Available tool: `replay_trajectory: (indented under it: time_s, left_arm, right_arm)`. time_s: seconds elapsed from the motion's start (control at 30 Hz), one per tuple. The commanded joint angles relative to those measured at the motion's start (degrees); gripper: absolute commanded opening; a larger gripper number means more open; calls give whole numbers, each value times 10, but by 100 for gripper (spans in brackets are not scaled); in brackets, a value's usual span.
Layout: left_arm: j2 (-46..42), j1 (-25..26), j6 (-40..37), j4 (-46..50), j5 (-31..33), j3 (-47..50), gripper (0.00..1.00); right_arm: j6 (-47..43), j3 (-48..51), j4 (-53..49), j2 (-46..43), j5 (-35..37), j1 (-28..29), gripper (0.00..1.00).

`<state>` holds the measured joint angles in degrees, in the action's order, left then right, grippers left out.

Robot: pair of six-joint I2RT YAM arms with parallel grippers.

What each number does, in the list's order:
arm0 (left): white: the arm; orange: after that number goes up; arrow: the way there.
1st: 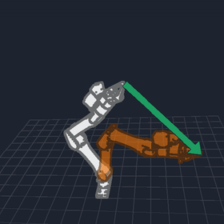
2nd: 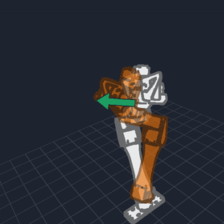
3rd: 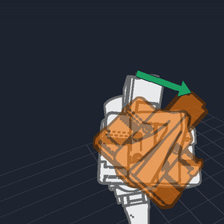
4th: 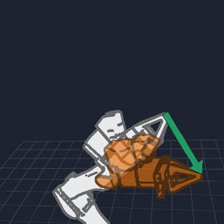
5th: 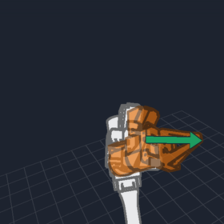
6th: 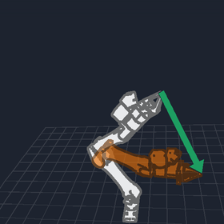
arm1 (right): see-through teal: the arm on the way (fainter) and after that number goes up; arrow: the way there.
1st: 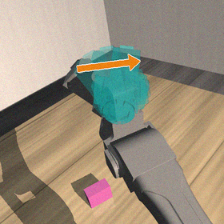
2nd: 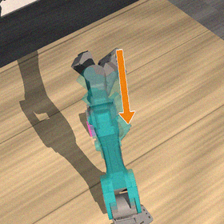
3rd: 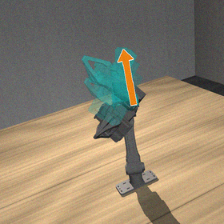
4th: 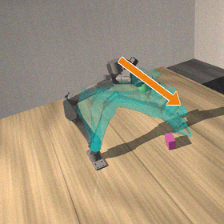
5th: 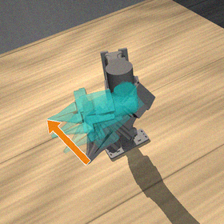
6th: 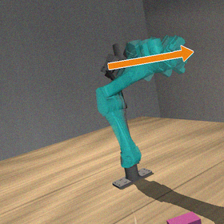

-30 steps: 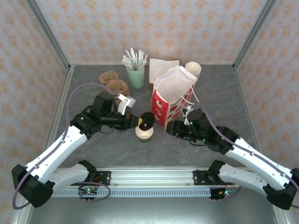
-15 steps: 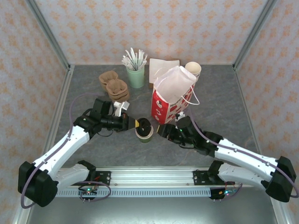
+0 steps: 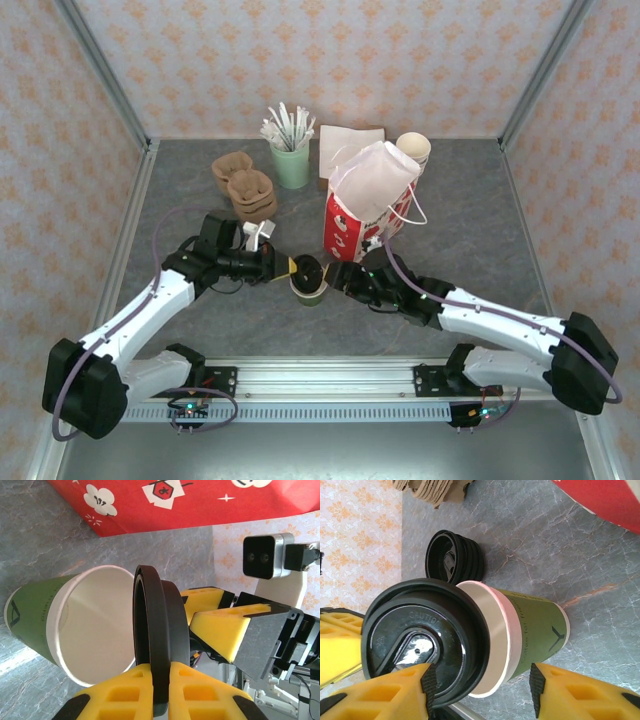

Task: Pack the takeout coffee

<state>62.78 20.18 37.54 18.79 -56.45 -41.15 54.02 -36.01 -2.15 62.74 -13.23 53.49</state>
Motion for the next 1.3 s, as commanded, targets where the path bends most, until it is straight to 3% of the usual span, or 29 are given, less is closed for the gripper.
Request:
replay_trajectory:
  time_s: [0.0, 0.23, 0.6, 1.27]
  left_arm:
    - [7, -5, 4, -22, -13, 13, 12]
    - [22, -6, 3, -30, -8, 29, 13]
    - [26, -7, -15, 1, 10, 25, 29]
    - [24, -7, -23, 14, 27, 42, 29]
  right_arm:
    - [2, -14, 30, 7, 16, 5, 54]
    - [18, -11, 44, 27, 21, 4, 55]
    - [17, -29, 51, 63, 18, 4, 56]
    - [16, -39, 54, 77, 11, 4, 57]
